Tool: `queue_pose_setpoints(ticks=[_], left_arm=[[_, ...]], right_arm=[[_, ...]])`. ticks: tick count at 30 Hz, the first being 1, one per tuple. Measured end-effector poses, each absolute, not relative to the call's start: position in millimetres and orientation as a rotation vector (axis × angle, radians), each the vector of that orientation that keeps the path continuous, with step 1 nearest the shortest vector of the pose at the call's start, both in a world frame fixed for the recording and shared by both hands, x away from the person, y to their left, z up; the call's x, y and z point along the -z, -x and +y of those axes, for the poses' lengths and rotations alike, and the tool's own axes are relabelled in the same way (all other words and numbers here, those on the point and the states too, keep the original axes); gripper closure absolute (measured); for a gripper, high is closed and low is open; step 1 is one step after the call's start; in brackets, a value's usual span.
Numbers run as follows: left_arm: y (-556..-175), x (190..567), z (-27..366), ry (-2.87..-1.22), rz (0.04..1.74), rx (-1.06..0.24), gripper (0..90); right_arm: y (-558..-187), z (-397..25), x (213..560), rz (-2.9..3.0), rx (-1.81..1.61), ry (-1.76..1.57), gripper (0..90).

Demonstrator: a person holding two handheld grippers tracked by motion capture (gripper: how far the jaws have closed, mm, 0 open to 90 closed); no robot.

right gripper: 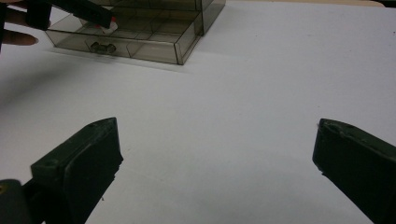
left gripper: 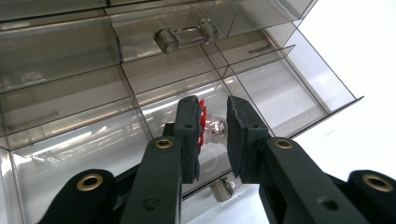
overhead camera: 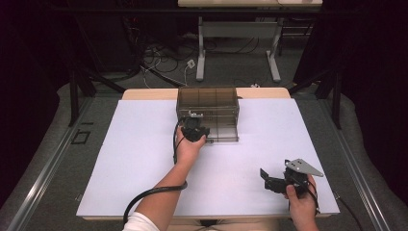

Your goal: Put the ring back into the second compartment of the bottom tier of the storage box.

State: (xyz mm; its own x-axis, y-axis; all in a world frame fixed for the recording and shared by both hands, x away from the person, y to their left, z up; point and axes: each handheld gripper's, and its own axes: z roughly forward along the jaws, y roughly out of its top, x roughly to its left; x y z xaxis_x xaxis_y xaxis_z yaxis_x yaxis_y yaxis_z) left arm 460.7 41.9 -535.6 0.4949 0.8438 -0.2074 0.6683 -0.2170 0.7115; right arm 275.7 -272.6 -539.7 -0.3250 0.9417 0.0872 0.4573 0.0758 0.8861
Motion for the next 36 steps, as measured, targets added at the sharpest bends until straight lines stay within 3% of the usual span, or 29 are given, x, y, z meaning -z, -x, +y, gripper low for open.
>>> queue_pose_setpoints(ticks=[8, 22, 36], left_arm=[[-461, 535, 41, -1.974, 1.231, -0.274, 74.0], [-455, 529, 48, -1.915, 1.226, -0.237, 56.1], [-438, 524, 59, -1.894, 1.143, -0.245, 45.9]], right_arm=[[-276, -273, 540, 1.832, -1.199, -1.377, 0.6], [-276, -272, 540, 1.837, -1.195, -1.382, 0.6], [-276, -271, 540, 1.834, -1.197, -1.38, 0.7]])
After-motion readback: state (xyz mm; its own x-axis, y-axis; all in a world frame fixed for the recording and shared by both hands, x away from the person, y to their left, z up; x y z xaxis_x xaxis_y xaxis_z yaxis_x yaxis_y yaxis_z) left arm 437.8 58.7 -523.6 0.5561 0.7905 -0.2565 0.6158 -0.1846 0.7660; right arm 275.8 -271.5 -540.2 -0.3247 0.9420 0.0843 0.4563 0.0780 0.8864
